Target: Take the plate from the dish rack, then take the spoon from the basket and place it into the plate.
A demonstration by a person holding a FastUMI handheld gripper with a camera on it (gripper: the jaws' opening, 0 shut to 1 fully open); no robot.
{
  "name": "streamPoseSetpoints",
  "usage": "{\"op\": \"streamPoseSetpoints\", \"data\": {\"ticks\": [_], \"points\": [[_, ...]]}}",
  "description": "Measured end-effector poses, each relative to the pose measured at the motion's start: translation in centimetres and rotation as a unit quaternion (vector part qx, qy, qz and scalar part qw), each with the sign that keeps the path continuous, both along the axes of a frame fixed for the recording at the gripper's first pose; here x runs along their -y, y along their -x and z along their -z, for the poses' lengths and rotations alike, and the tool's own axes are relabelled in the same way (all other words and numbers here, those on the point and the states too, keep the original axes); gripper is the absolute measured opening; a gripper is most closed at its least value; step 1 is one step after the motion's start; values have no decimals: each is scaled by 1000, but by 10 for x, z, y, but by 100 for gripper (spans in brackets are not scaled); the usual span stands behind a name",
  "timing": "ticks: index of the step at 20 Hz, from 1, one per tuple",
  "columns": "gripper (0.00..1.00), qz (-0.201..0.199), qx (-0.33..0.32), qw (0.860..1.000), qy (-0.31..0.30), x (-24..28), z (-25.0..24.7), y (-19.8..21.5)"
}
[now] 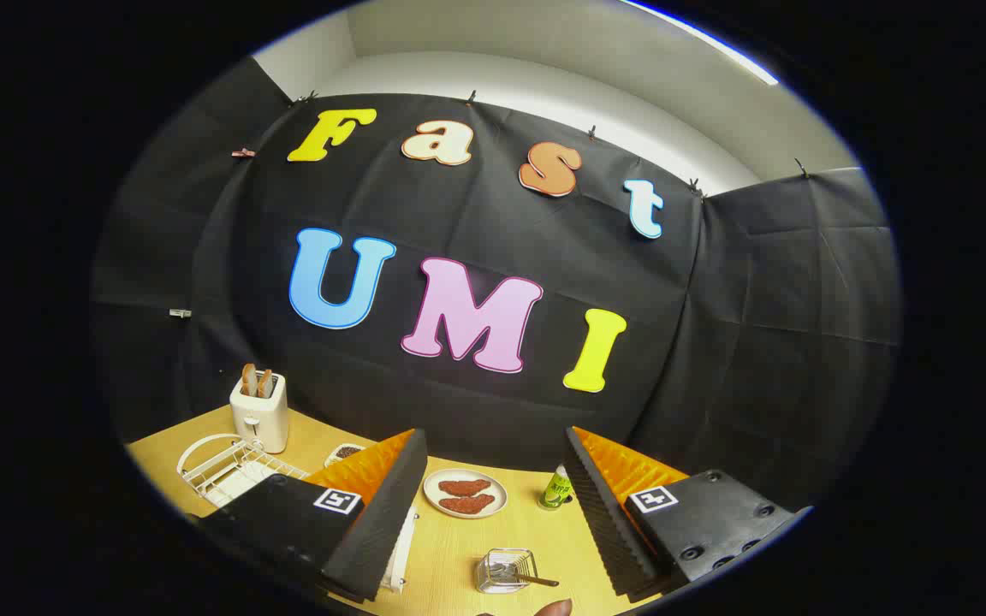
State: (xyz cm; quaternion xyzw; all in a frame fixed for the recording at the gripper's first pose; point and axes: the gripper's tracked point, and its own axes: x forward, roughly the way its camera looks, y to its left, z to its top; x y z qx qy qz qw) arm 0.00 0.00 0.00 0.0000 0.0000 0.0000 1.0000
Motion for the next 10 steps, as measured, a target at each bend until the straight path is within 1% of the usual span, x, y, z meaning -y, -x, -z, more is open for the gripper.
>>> {"op": "streamPoseSetpoints", "data": {"ticks": [10], "points": [[98,-2,-12,1000,5,-7,6,-1]]}}
